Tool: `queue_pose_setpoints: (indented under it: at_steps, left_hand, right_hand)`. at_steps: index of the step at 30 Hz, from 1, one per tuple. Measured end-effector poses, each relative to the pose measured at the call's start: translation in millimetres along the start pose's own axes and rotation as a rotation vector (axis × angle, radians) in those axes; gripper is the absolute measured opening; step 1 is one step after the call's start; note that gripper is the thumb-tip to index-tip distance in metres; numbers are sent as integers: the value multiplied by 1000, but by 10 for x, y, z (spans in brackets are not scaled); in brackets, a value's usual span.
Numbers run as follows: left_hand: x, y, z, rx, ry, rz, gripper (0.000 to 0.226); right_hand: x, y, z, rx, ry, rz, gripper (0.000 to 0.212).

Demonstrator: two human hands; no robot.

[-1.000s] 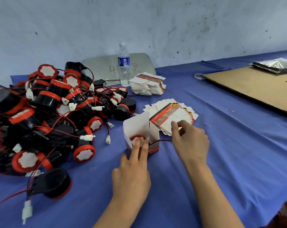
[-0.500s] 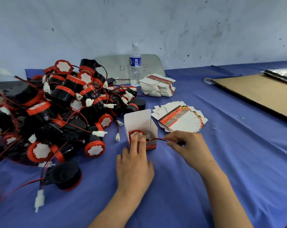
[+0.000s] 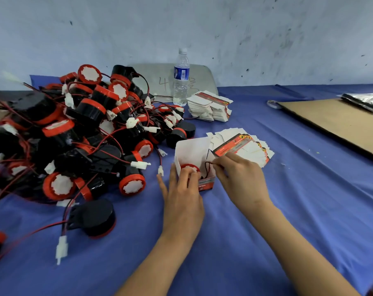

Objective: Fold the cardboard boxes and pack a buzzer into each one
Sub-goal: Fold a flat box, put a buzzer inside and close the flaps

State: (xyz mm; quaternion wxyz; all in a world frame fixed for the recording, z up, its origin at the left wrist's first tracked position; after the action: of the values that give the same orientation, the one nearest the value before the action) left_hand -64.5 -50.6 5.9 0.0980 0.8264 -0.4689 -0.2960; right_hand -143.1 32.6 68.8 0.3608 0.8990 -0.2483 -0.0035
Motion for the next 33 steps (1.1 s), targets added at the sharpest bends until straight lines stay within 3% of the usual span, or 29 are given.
queue_pose_setpoints:
  at_steps: [3, 6, 9, 12, 18, 23, 28, 31, 33]
  left_hand:
    - [-49, -16, -11, -65, -2, 42, 45]
    - [-33, -36, 34, 36, -44, -21, 51]
    - [9, -61, 136, 161, -31, -68, 54]
    - [12, -71, 200, 247, -33, -83, 62]
    - [16, -98, 234, 291, -14, -78, 67]
    - [39, -90, 242, 265, -89, -83, 58]
    - [53, -58, 177, 164, -270, -104, 26]
    - [56, -54, 142, 138, -301, -87, 14]
    - [43, -62, 119, 146, -296, -75, 9]
  right_hand:
    - [96, 18, 143, 80, -127, -71, 20]
    - [134, 15, 220, 116, -224, -30, 29]
    - [58, 8, 318, 179, -274, 52, 7]
    - [-61, 2, 412, 366, -175, 159, 26]
    - [-179, 59, 359, 784, -49, 328, 30]
    - [-66, 149, 340, 1073, 1, 186, 25]
    - [34, 104, 220, 1341, 85, 141, 21]
    - [33, 72, 183, 1345, 132, 147, 18]
    - [-30, 115, 130, 1153, 246, 214, 6]
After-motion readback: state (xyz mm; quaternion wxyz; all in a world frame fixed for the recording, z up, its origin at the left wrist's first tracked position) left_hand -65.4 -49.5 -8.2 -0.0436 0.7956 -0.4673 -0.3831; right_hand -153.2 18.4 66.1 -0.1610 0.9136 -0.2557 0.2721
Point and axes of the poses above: each hand's wrist, its own y-axis towards the middle knuckle, its own z-axis out of the palm, x = y × z, the point moved 6 cm from there along y, towards the middle knuckle, and after that the axes turned 2 degrees about -x, right-handed, at the moved point
